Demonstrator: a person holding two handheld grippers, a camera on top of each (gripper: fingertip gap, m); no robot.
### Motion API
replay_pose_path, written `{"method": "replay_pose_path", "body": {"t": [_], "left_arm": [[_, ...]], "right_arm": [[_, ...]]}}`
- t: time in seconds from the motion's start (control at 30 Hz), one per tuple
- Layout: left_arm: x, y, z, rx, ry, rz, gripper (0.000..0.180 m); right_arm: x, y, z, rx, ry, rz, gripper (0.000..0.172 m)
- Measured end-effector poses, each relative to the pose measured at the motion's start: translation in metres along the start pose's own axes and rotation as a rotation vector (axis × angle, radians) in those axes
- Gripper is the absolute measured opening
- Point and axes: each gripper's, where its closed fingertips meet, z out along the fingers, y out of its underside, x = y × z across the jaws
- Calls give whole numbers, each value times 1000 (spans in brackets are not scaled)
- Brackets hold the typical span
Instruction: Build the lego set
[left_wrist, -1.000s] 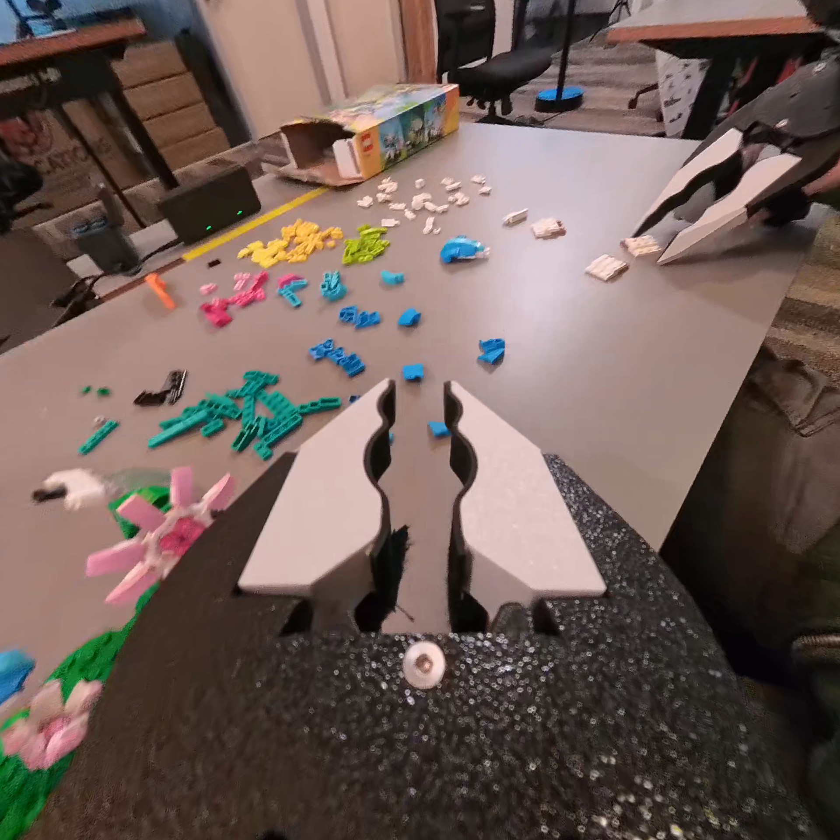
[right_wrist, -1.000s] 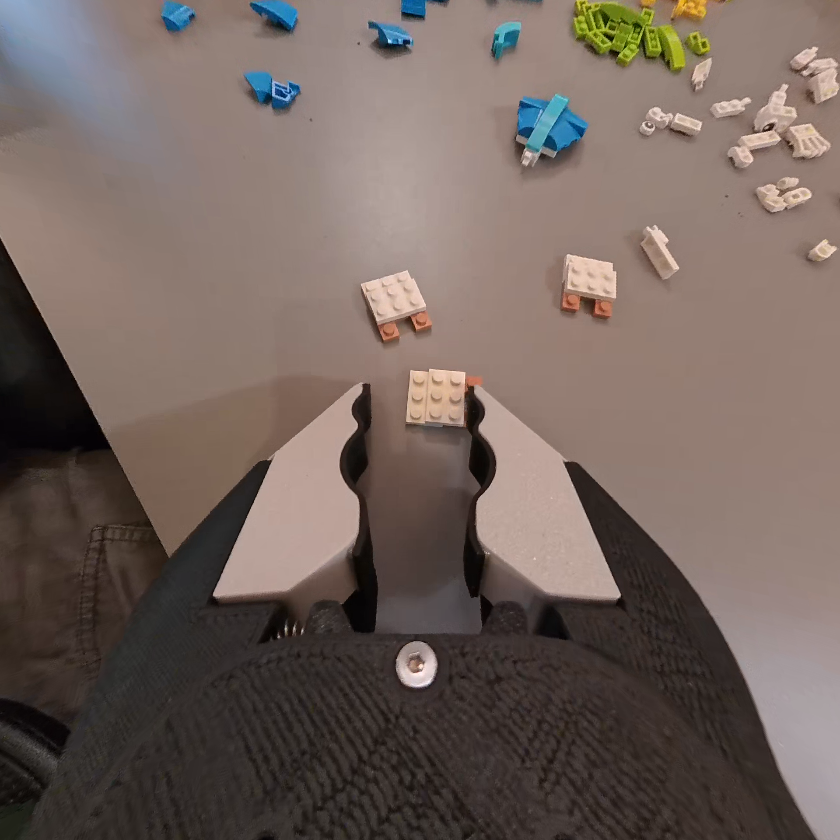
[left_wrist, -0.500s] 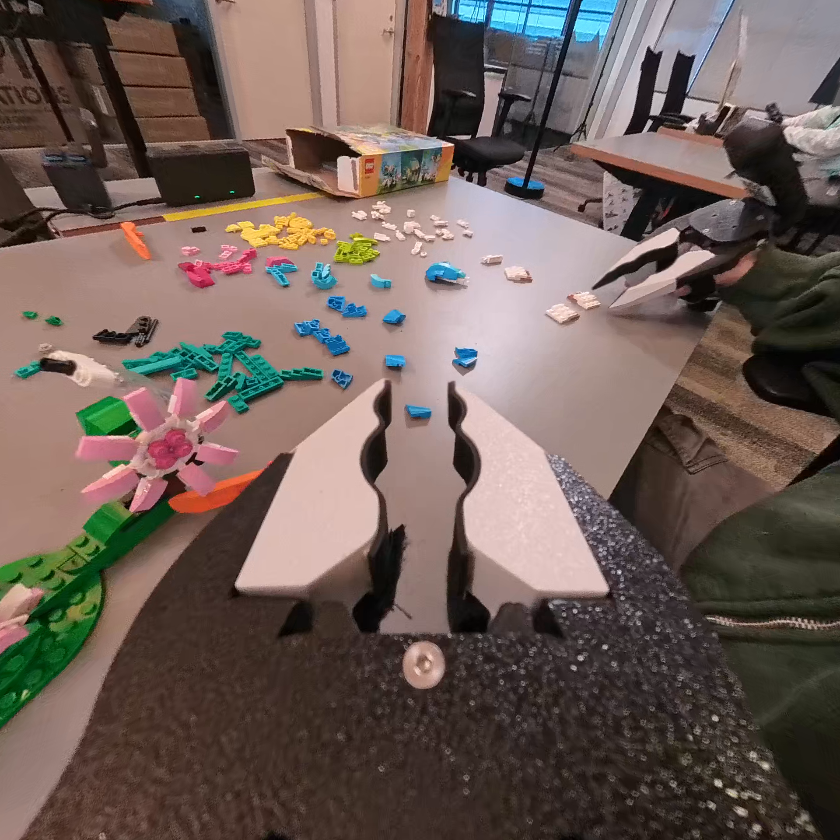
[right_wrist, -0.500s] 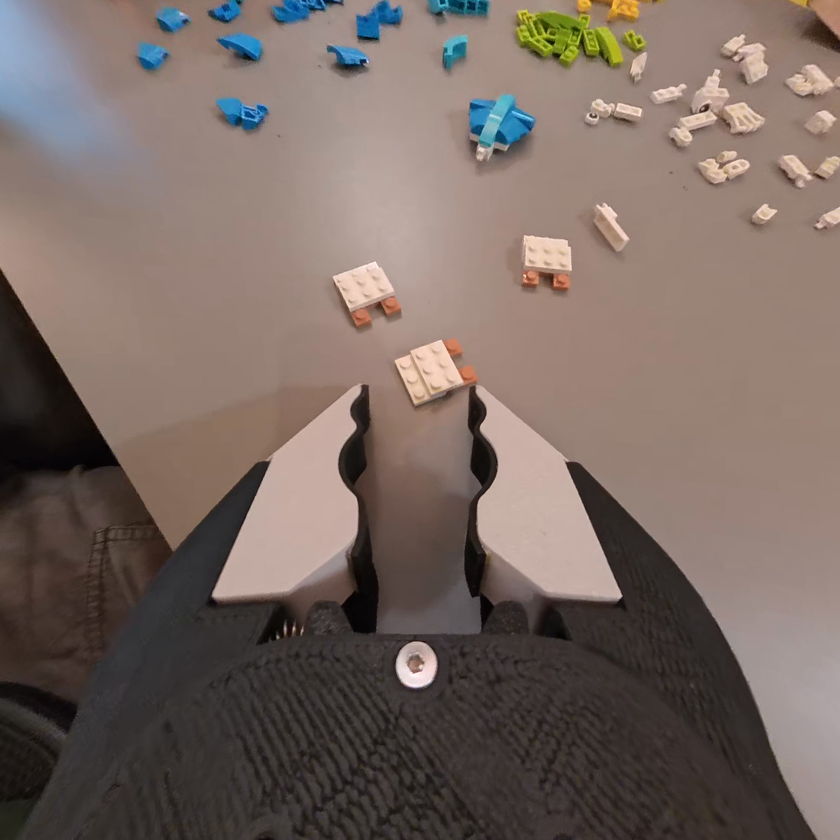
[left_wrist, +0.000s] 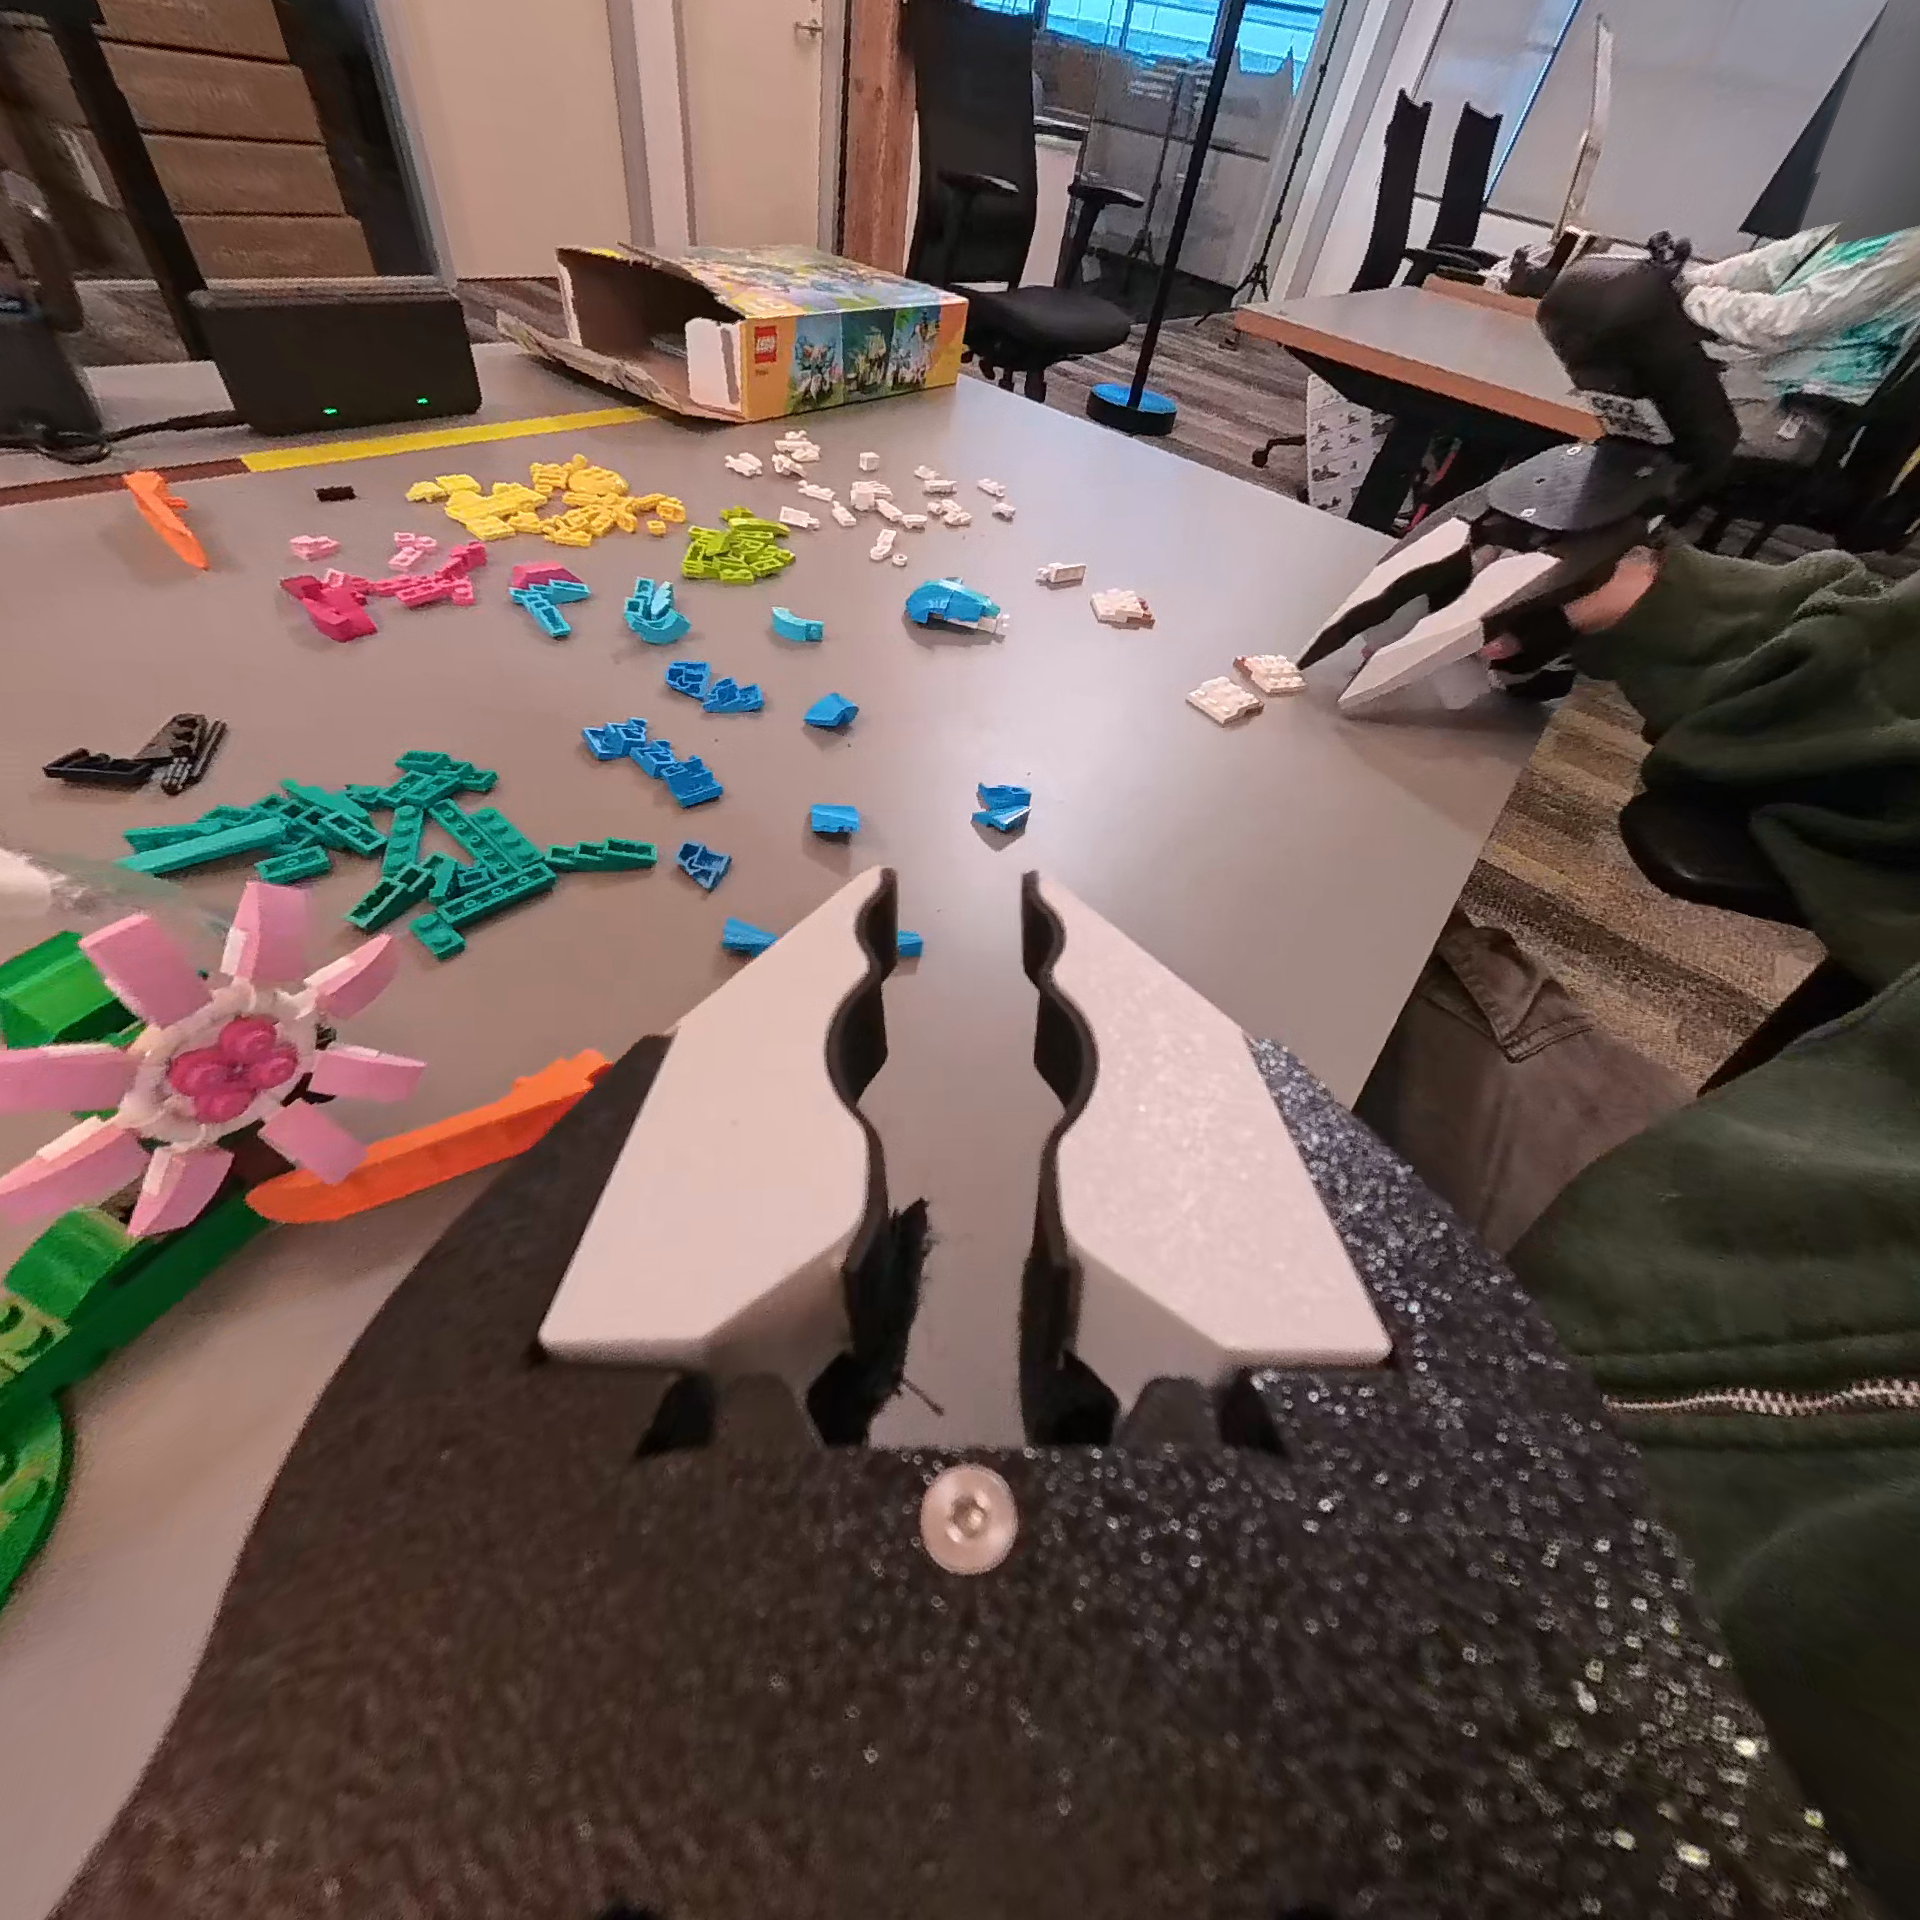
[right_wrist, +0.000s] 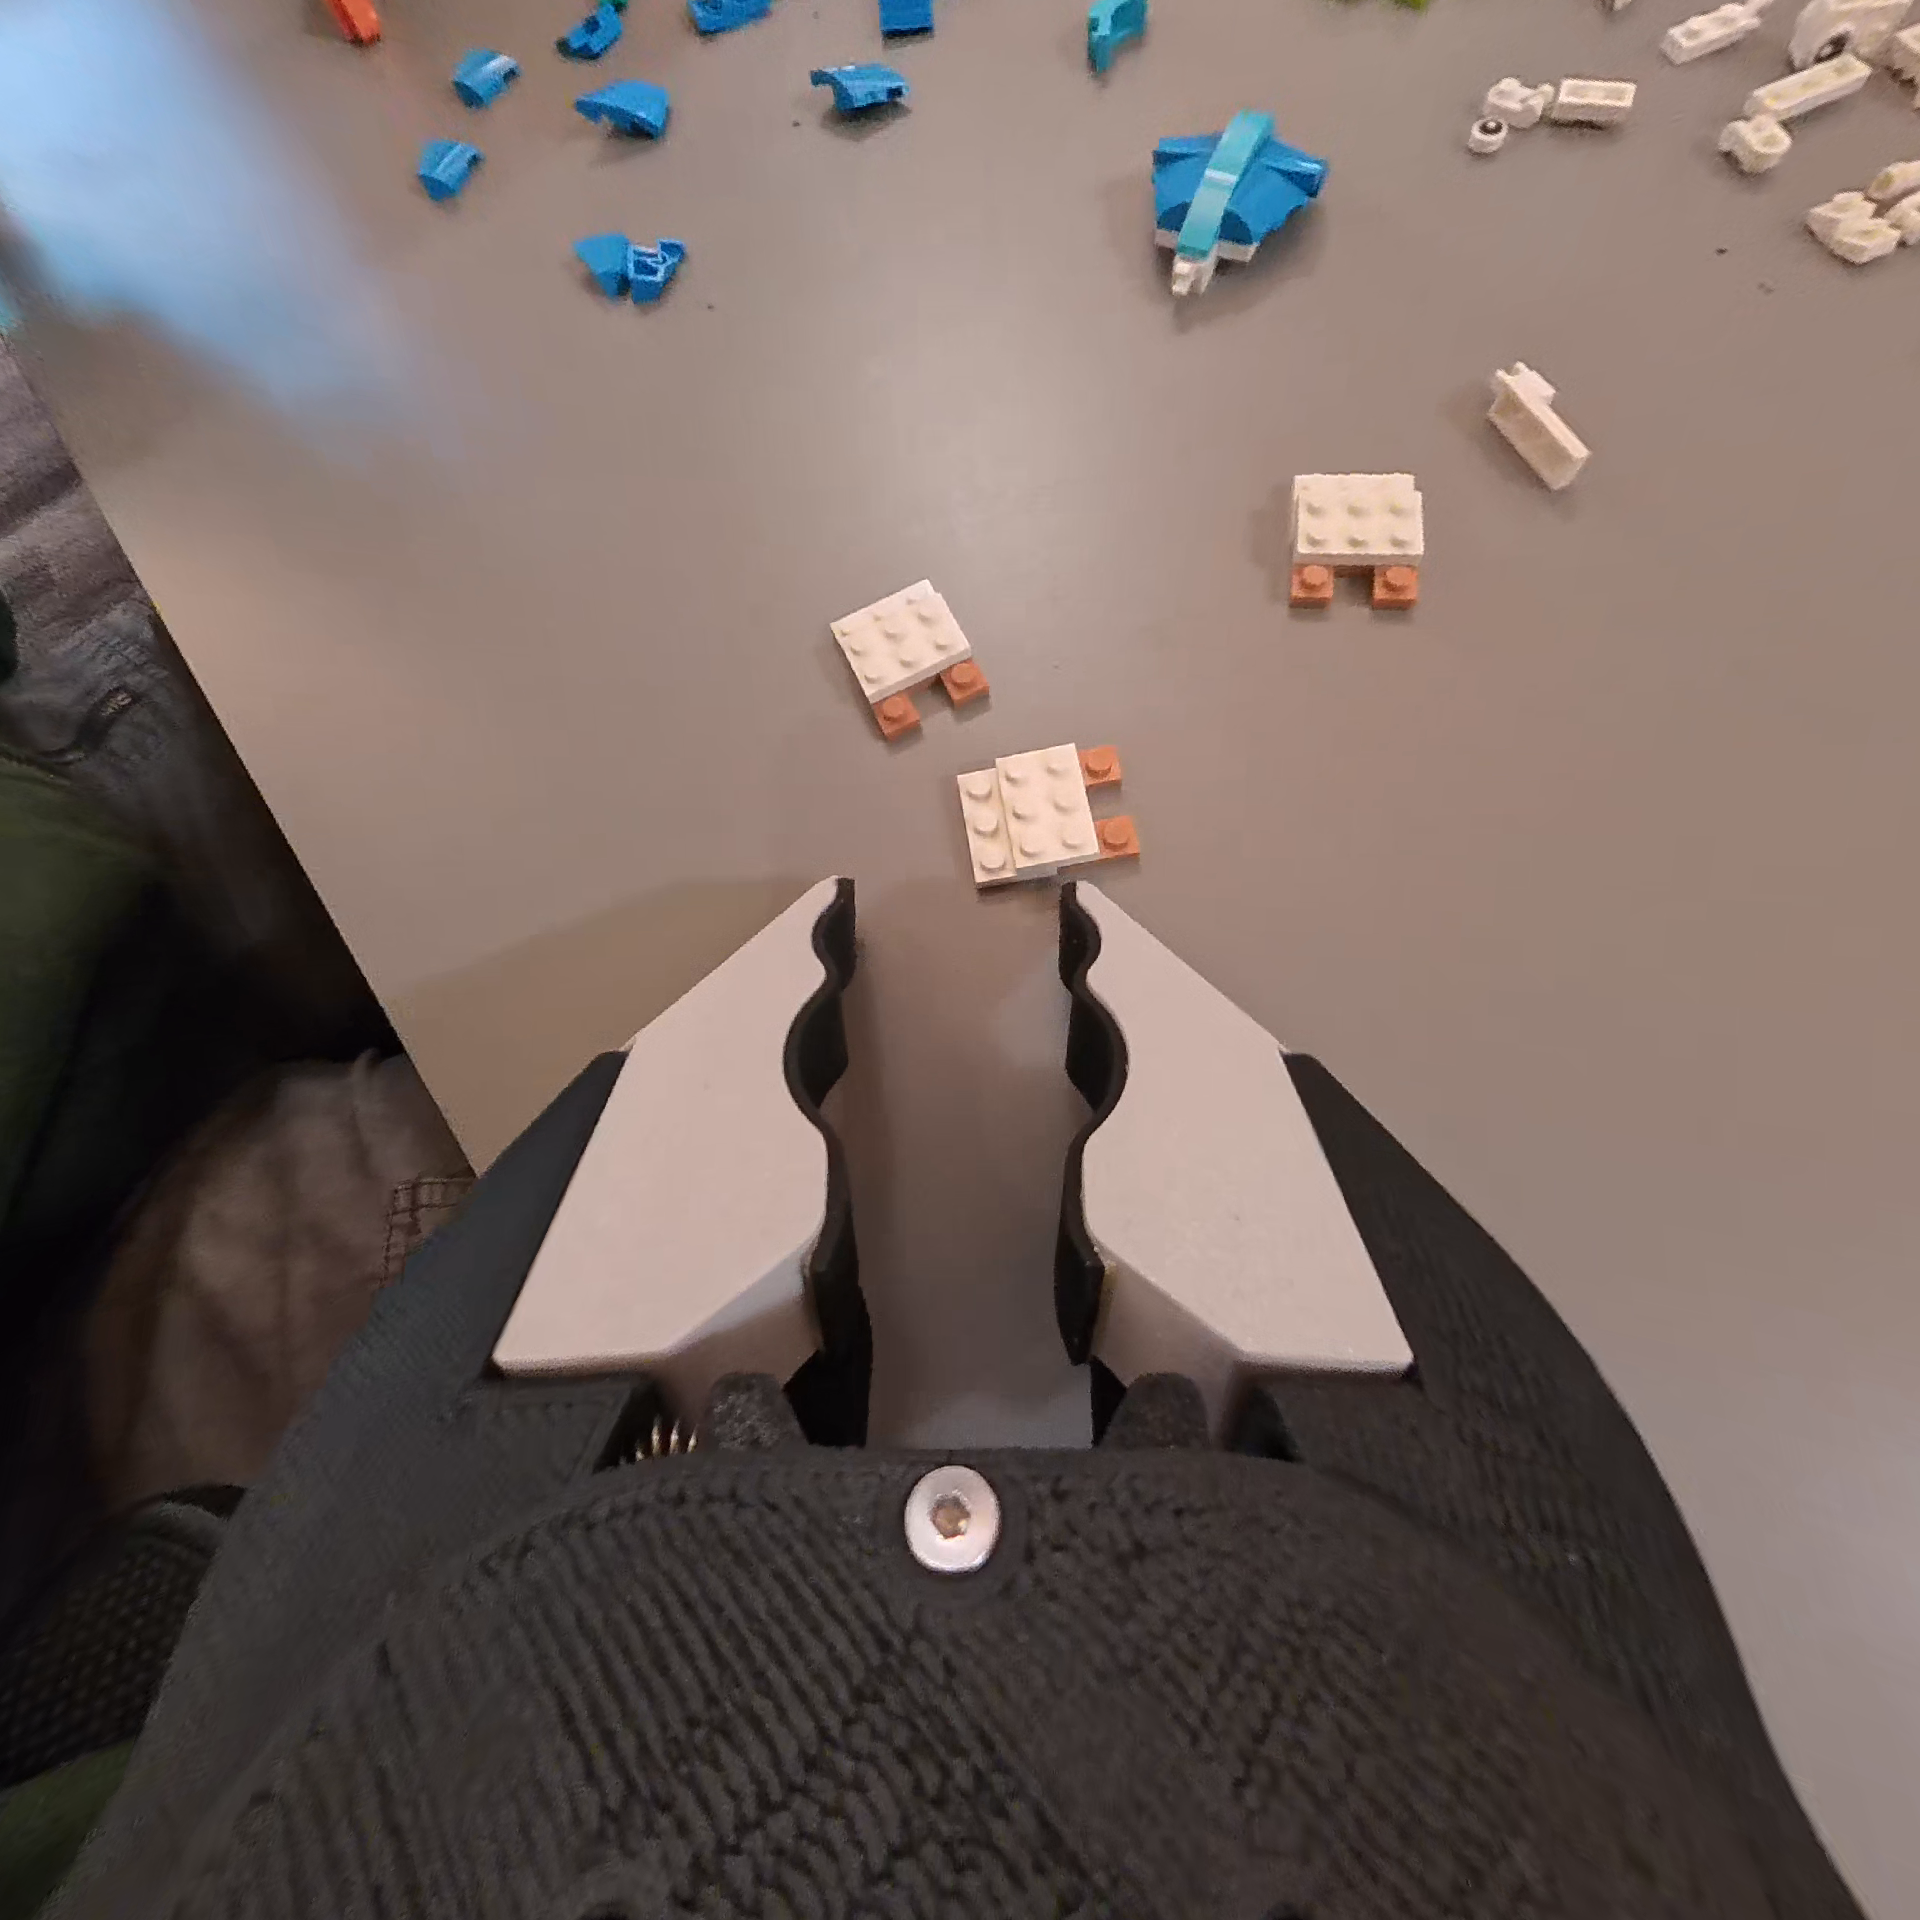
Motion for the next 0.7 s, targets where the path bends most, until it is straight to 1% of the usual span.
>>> {"method": "replay_pose_path", "body": {"t": [0.13,0.23,0.3,0.37,0.43,0.5,0.53,0.6,0.7], "left_arm": [[4,-1,4,0,10,6,22],[13,-7,12,16,46,3,21],[23,-16,23,18,89,36,21],[32,-39,40,41,137,92,22],[49,-64,64,54,210,191,23],[60,-78,101,4,242,333,24],[64,-80,121,-36,262,392,24],[73,-78,163,-120,314,463,27],[70,-62,225,-251,321,572,34]], "right_arm": [[1,-1,1,-10,13,35,41],[7,-7,6,0,63,67,48],[15,-11,11,2,119,85,52],[23,-12,13,-21,186,105,57],[32,-9,9,-53,285,144,58],[32,-10,6,-37,348,199,58],[29,-9,5,-22,364,227,57],[23,-5,5,-23,403,237,57],[23,-10,0,-19,469,179,52]]}}
